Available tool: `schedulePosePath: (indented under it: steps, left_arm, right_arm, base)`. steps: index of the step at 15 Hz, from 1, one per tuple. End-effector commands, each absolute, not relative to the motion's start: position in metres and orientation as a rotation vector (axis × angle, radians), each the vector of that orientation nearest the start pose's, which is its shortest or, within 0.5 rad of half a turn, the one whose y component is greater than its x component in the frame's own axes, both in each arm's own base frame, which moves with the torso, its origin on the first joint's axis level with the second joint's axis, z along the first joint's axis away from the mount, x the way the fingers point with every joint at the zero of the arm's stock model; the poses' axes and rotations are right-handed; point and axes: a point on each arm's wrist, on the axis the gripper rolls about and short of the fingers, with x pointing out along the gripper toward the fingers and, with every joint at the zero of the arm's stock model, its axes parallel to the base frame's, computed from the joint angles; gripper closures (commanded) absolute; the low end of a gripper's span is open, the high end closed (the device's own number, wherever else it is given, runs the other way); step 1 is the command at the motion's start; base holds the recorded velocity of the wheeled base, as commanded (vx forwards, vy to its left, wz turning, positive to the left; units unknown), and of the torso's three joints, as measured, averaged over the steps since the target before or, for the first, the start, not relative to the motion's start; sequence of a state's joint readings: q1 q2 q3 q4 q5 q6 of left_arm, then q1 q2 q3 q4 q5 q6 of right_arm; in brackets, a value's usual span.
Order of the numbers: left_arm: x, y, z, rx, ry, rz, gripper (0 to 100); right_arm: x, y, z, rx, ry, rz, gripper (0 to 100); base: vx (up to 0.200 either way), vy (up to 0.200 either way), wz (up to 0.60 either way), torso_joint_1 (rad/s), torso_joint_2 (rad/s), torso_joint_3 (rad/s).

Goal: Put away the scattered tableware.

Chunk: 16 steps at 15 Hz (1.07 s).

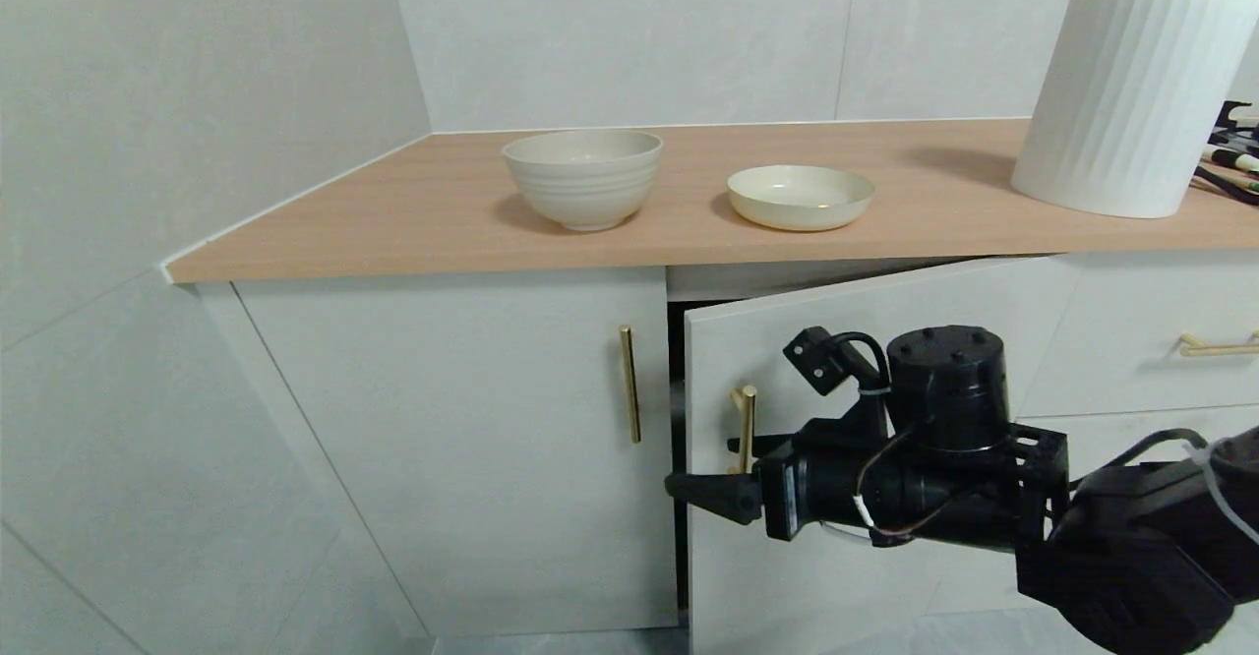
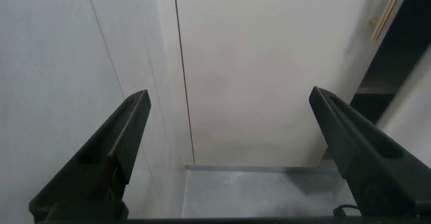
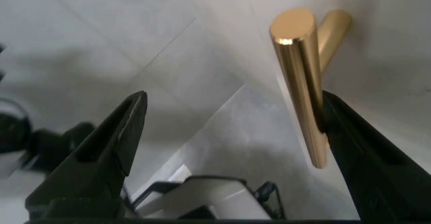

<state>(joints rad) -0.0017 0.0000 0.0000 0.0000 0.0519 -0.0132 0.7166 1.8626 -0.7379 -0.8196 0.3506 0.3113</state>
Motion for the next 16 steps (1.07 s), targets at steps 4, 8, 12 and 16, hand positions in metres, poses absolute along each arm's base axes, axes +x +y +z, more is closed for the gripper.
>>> schedulePosePath:
  steps: [4,8,12,16]
  left_arm:
    - [-0.023,0.001,0.075,-0.006,0.0,0.049,0]
    - [-0.023,0.001,0.076,0.041,-0.002,0.048,0]
    - [-0.039,-0.004,0.135,0.008,-0.042,-0.195,0]
    - [-0.005,-0.01,0.197,-0.044,0.147,-0.486,0]
  right_arm:
    - [0.212,0.204,0.134,0.215,0.481,1.02,0]
    - [0.205,0.201,0.13,0.215,0.511,1.07,0]
    - [0.201,0.201,0.128,0.213,0.531,1.105,0]
    - [0.188,0.204,0.124,0.2,0.557,1.15,0]
  base:
    - [0.0,0.0,0.0,0.0,0.0,0.0]
    - [0.0,0.0,0.0,0.0,0.0,0.0]
    - [0.0,0.0,0.0,0.0,0.0,0.0]
    - [0.0,0.0,0.0,0.0,0.0,0.0]
